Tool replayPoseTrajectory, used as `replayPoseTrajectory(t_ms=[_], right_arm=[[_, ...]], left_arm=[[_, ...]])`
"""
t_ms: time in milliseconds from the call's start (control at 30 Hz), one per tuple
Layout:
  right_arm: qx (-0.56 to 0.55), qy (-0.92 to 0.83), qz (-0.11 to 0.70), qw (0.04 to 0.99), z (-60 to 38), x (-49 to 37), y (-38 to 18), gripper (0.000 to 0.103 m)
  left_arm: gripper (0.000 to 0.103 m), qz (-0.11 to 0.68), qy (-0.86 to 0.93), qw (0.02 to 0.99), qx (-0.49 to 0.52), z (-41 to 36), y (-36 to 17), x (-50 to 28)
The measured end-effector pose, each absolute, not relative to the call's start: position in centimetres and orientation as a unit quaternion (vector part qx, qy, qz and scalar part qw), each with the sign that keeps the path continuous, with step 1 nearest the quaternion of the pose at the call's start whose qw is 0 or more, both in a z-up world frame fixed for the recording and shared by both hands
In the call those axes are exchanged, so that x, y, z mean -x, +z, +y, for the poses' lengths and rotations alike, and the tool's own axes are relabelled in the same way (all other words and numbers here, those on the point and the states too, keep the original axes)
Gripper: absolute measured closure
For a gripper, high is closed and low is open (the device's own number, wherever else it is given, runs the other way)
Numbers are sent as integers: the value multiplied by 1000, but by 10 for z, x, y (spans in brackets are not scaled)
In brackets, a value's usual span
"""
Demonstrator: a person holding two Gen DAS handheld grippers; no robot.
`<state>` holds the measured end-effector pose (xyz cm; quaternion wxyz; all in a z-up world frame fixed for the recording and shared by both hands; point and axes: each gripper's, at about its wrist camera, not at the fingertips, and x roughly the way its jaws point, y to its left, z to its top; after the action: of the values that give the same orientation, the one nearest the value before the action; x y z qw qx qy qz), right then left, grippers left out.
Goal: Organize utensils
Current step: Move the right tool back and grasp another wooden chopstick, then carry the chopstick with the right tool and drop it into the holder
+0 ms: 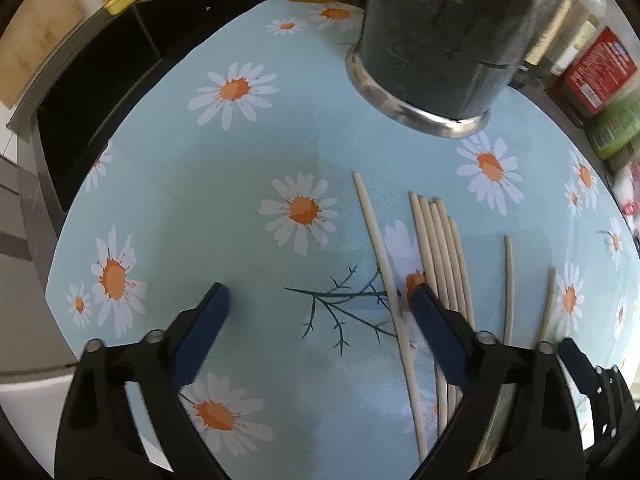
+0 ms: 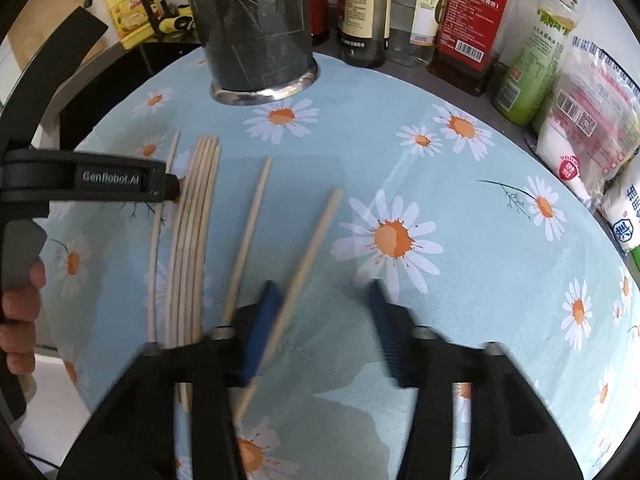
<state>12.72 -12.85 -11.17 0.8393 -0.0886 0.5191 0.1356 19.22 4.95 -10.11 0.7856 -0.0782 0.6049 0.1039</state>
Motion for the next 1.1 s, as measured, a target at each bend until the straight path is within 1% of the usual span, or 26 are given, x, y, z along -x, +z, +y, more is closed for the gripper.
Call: replayPoseTrajectory(t_ms=[33, 67, 100, 167, 200, 233, 267, 333, 467, 800, 1100], right_arm=[[91, 133, 518, 840, -129, -128, -111, 93], [92, 132, 519, 840, -130, -128, -111, 98], [94, 133, 519, 839, -132, -129, -111, 98], [92, 133, 520, 838, -136, -130, -111, 98], [88, 131, 521, 839, -139, -132, -110, 98], [85, 131, 521, 839, -142, -133, -111, 98], [83, 129, 521, 839, -144, -134, -111, 98], [81, 124, 522, 840, -150, -137, -110, 98], [77, 116, 522, 841, -159, -141, -108, 98], [77, 111, 502, 854, -161, -147, -88, 98], [72, 118, 465, 874, -156, -147, -56, 98]], left_arm=[[24, 603, 98, 789, 73, 49, -100, -190], [32, 597, 93, 794, 66, 48, -99, -189], [39, 590, 90, 800, 62, 50, -96, -186], [66, 586, 91, 802, 69, 55, -93, -183], [72, 586, 89, 802, 68, 57, -93, -183], [84, 586, 85, 802, 71, 61, -92, -181], [91, 587, 82, 801, 81, 67, -92, -181], [98, 587, 75, 799, 108, 80, -94, -177], [98, 586, 57, 795, 147, 101, -95, -168], [98, 579, 57, 801, 139, 107, -90, -153], [98, 555, 60, 820, 127, 113, -60, -150]])
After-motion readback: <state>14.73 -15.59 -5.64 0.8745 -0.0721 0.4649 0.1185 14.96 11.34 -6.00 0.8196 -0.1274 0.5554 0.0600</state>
